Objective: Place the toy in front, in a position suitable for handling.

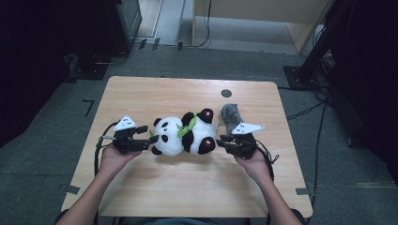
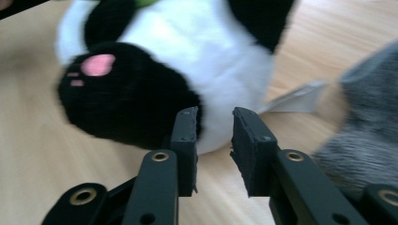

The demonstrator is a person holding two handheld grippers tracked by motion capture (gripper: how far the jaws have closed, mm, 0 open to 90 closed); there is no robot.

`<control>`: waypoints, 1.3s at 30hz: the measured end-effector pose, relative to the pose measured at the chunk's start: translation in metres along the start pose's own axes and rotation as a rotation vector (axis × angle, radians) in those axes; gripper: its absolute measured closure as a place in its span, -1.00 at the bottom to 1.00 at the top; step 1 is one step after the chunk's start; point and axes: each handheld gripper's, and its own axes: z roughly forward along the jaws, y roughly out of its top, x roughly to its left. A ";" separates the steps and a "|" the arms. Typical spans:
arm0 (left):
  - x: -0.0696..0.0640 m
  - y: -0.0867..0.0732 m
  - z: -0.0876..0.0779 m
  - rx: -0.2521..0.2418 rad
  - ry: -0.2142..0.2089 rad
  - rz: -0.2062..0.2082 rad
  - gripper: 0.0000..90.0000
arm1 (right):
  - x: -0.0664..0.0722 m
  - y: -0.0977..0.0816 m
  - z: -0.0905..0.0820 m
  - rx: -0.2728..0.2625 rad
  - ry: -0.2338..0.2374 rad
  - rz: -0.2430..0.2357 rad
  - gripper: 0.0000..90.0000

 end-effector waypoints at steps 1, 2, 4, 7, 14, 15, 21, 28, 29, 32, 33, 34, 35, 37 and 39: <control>-0.001 -0.001 0.000 0.001 -0.014 0.005 -0.36 | -0.003 0.000 0.000 -0.013 -0.010 0.009 0.54; -0.004 -0.002 0.001 0.005 -0.010 0.026 -0.40 | -0.005 0.001 0.001 -0.022 -0.022 0.014 0.53; -0.007 -0.004 0.003 0.017 -0.005 0.039 -0.49 | -0.008 0.003 0.003 -0.020 -0.034 0.027 0.49; -0.010 -0.006 0.008 0.005 -0.021 0.043 -0.65 | -0.010 0.009 0.009 -0.021 -0.046 0.025 0.41; -0.012 -0.011 0.027 0.050 0.021 0.035 -0.72 | -0.021 0.021 0.023 -0.033 -0.048 0.087 0.13; -0.011 -0.011 0.029 0.040 0.007 0.035 -0.72 | -0.021 0.023 0.025 -0.041 -0.046 0.092 0.13; -0.004 -0.015 0.036 0.005 -0.018 0.026 -0.82 | -0.018 0.028 0.037 -0.030 -0.017 0.083 0.17; 0.003 -0.021 0.048 -0.012 -0.075 0.047 -1.00 | -0.020 0.024 0.041 -0.010 0.015 0.079 0.23; 0.003 -0.021 0.048 -0.012 -0.077 0.037 -1.00 | -0.020 0.024 0.042 -0.012 0.012 0.081 0.24; 0.005 -0.023 0.050 -0.006 -0.097 0.024 -1.00 | -0.021 0.024 0.043 -0.015 0.016 0.091 0.27; 0.005 -0.023 0.051 -0.008 -0.095 0.029 -1.00 | -0.021 0.023 0.044 -0.017 0.021 0.090 0.29; 0.004 -0.023 0.052 -0.011 -0.094 0.032 -1.00 | -0.020 0.023 0.044 -0.019 0.021 0.090 0.32; 0.003 -0.023 0.053 -0.014 -0.093 0.037 -1.00 | -0.020 0.022 0.045 -0.020 0.020 0.087 0.34; 0.002 -0.024 0.056 -0.019 -0.096 0.033 -1.00 | -0.018 0.022 0.045 -0.021 0.014 0.081 0.38; 0.004 -0.025 0.058 -0.015 -0.097 0.022 -0.98 | -0.017 0.021 0.046 -0.027 0.005 0.076 0.37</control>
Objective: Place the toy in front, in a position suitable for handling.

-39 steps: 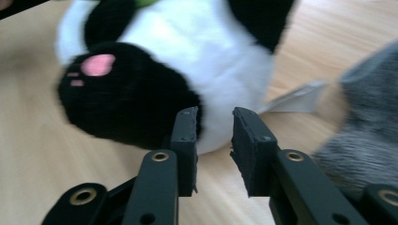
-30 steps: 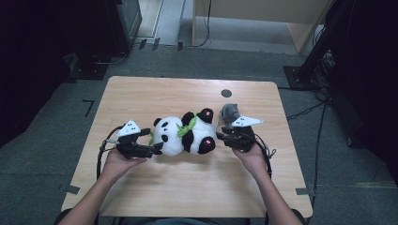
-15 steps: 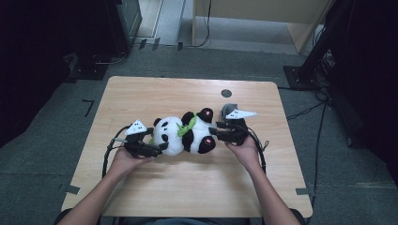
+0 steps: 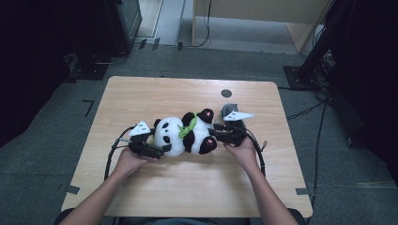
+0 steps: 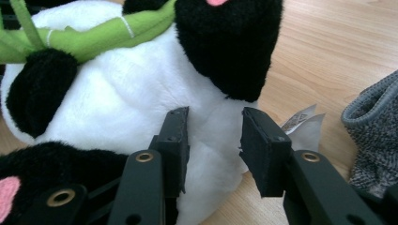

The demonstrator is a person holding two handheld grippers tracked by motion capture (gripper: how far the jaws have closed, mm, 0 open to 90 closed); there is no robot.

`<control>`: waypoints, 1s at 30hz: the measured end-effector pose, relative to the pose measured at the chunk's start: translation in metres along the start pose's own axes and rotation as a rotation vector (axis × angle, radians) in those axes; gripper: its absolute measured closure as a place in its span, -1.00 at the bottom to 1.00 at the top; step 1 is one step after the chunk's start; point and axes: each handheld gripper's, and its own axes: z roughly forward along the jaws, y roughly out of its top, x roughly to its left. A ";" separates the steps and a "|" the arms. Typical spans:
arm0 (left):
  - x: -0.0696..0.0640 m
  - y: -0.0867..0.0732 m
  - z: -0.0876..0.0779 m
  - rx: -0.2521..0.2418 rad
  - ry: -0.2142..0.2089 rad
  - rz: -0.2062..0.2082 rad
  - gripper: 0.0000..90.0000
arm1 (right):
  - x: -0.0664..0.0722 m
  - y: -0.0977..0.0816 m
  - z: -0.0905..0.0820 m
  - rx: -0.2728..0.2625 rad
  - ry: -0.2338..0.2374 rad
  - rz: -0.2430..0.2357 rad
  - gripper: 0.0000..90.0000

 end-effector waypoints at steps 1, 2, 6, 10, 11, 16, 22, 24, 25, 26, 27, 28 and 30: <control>0.001 0.000 -0.001 0.004 -0.002 -0.004 -0.88 | 0.000 0.000 0.000 0.001 -0.004 0.006 0.32; 0.002 0.000 -0.003 0.009 -0.005 -0.006 -0.78 | -0.001 0.000 -0.001 -0.003 -0.007 0.015 0.25; 0.002 0.000 -0.007 0.026 0.001 0.003 -0.55 | -0.011 0.001 -0.011 -0.024 -0.034 0.055 0.13; -0.001 -0.003 -0.010 0.001 0.013 0.015 -0.31 | -0.025 0.001 -0.023 -0.047 -0.121 0.071 0.01; -0.002 -0.002 -0.010 0.004 0.017 0.010 -0.25 | -0.029 0.001 -0.025 -0.054 -0.129 0.085 -0.02; -0.004 0.001 -0.014 0.018 0.015 0.012 -0.05 | -0.047 0.004 -0.029 -0.039 -0.194 0.107 -0.13; -0.005 0.003 -0.022 0.055 -0.011 -0.015 0.06 | -0.070 0.004 -0.030 -0.036 -0.252 0.163 -0.13; -0.006 0.002 -0.027 0.065 -0.022 -0.043 0.05 | -0.076 0.003 -0.030 -0.036 -0.266 0.180 -0.13; -0.008 0.001 -0.029 0.065 -0.021 -0.028 0.05 | -0.078 0.002 -0.029 -0.039 -0.265 0.184 -0.13; -0.008 0.000 -0.030 0.065 -0.022 -0.009 0.04 | -0.080 0.002 -0.028 -0.034 -0.269 0.189 -0.14; -0.008 -0.001 -0.031 0.064 -0.024 0.001 0.02 | -0.082 0.003 -0.026 -0.029 -0.277 0.184 -0.14; -0.008 -0.001 -0.030 0.063 -0.024 -0.003 -0.01 | -0.084 0.004 -0.023 -0.023 -0.281 0.181 -0.15; -0.005 -0.002 -0.030 0.057 -0.026 -0.036 -0.09 | -0.087 0.005 -0.015 -0.001 -0.282 0.184 -0.15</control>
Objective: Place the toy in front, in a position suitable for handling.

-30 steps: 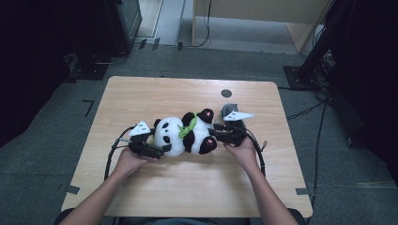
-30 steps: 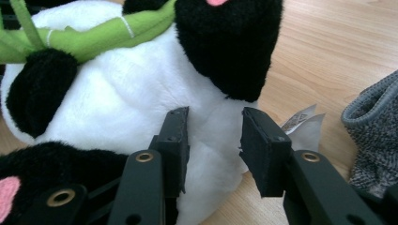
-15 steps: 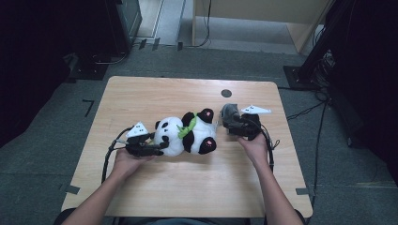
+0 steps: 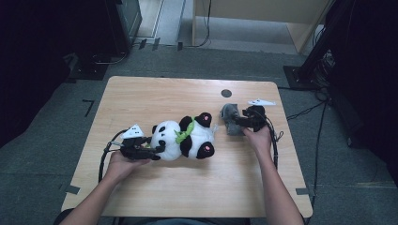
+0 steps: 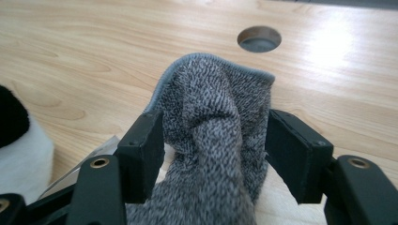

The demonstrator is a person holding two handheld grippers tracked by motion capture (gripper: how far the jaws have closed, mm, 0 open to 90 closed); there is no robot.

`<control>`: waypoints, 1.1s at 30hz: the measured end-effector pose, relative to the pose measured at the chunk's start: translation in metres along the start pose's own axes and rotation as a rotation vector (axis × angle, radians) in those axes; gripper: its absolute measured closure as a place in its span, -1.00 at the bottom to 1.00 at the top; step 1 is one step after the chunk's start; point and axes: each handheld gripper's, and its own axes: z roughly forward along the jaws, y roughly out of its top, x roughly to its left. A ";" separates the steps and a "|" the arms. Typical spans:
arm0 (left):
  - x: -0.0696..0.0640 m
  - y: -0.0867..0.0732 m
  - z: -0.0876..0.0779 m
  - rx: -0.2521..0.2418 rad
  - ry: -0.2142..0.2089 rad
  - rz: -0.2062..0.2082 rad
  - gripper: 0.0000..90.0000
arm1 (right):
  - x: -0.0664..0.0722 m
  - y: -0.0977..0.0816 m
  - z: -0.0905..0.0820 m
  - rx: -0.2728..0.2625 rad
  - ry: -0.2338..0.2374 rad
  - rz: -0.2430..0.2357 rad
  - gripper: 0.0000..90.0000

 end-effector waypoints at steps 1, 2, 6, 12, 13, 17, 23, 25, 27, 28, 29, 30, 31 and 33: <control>0.000 0.000 0.000 -0.003 0.005 -0.001 -0.12 | 0.001 0.000 0.004 0.009 -0.008 -0.003 -0.14; 0.000 -0.001 0.001 -0.006 0.006 0.003 -0.16 | 0.001 0.000 0.007 0.021 -0.012 -0.012 -0.13; 0.001 -0.003 0.002 -0.013 0.012 0.013 -0.46 | 0.003 -0.007 0.019 0.072 -0.021 -0.038 0.02; -0.001 -0.003 0.003 -0.014 0.021 0.008 -0.67 | 0.002 -0.016 0.032 0.138 -0.013 -0.045 0.44; -0.001 -0.002 0.003 -0.014 0.017 0.004 -0.67 | 0.002 -0.016 0.032 0.134 -0.014 -0.044 0.49; -0.004 -0.001 0.001 -0.010 0.013 -0.005 -0.69 | -0.001 -0.016 0.031 0.128 -0.007 -0.031 0.58; -0.002 -0.006 0.008 -0.010 0.020 -0.027 -0.94 | -0.005 -0.017 0.031 0.125 0.016 -0.003 0.59; -0.001 -0.009 0.012 0.001 0.003 -0.033 -1.00 | -0.005 -0.018 0.032 0.127 0.017 -0.002 0.59; -0.002 -0.010 0.014 -0.008 0.002 -0.024 -1.00 | -0.005 -0.018 0.032 0.126 0.018 0.000 0.59; -0.003 -0.010 0.015 -0.015 0.004 -0.019 -1.00 | -0.006 -0.018 0.032 0.127 0.019 0.001 0.58; -0.002 -0.010 0.015 -0.021 0.002 -0.018 -1.00 | -0.006 -0.018 0.032 0.125 0.020 0.003 0.58; -0.002 -0.011 0.016 -0.025 -0.006 -0.014 -1.00 | -0.006 -0.018 0.032 0.129 0.020 0.002 0.58; -0.001 -0.011 0.017 -0.025 -0.012 -0.018 -1.00 | -0.006 -0.018 0.032 0.127 0.020 0.002 0.57; 0.001 -0.012 0.018 -0.025 -0.021 -0.038 -1.00 | -0.006 -0.018 0.032 0.126 0.020 0.003 0.56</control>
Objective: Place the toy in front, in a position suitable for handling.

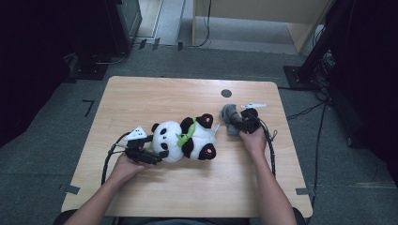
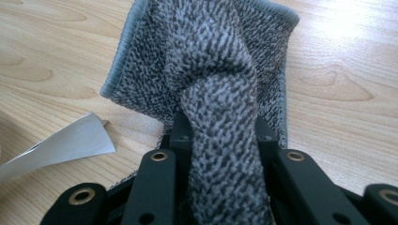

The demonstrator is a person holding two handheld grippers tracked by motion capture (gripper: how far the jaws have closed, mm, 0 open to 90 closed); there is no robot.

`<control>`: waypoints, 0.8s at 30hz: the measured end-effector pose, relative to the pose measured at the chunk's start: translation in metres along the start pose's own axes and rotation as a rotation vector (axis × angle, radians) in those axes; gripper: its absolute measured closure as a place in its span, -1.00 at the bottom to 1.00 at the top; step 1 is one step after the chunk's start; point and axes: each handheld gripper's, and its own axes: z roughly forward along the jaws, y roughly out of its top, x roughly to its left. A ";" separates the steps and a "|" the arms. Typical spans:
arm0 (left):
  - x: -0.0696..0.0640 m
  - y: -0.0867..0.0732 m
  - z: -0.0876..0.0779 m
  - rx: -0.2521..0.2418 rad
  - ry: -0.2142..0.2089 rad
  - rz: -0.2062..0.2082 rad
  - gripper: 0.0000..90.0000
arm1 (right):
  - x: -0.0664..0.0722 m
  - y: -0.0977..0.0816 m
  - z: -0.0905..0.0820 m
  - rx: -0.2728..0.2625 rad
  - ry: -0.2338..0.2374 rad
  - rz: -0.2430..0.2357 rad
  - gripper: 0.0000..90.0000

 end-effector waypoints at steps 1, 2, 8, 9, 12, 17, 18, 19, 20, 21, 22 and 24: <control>0.001 -0.001 0.000 0.002 -0.003 -0.009 -1.00 | 0.000 0.000 0.000 0.002 -0.001 -0.002 0.55; 0.003 -0.002 0.001 0.003 -0.021 -0.033 -0.98 | 0.000 0.000 0.000 0.002 -0.001 0.000 0.55; 0.001 -0.001 -0.004 0.001 -0.003 -0.037 -0.59 | -0.002 0.000 -0.001 0.014 0.024 0.035 0.59; 0.001 0.000 -0.005 0.002 0.001 -0.038 -0.55 | -0.002 0.001 -0.003 0.013 0.026 0.037 0.63; 0.000 0.000 -0.005 0.006 0.002 -0.042 -0.53 | 0.002 0.004 -0.009 0.004 0.022 0.023 0.67; -0.001 0.001 -0.006 0.011 0.008 -0.035 -0.54 | 0.011 0.013 -0.031 -0.041 0.041 0.011 0.67; -0.002 0.001 -0.005 0.009 0.009 -0.030 -0.54 | 0.014 0.016 -0.035 -0.047 0.046 0.011 0.67; -0.002 0.001 -0.006 0.010 0.011 -0.024 -0.54 | 0.016 0.018 -0.039 -0.058 0.054 0.003 0.67; -0.002 0.001 -0.006 0.010 0.011 -0.024 -0.54 | 0.016 0.018 -0.039 -0.058 0.054 0.003 0.67; -0.002 0.001 -0.006 0.013 0.014 -0.028 -0.54 | 0.023 0.023 -0.047 -0.065 0.063 -0.010 0.67; -0.002 0.002 -0.006 0.014 0.016 -0.032 -0.54 | 0.025 0.025 -0.049 -0.064 0.063 -0.018 0.67; -0.003 0.003 -0.006 0.018 0.020 -0.038 -0.54 | 0.031 0.032 -0.053 -0.064 0.065 -0.033 0.67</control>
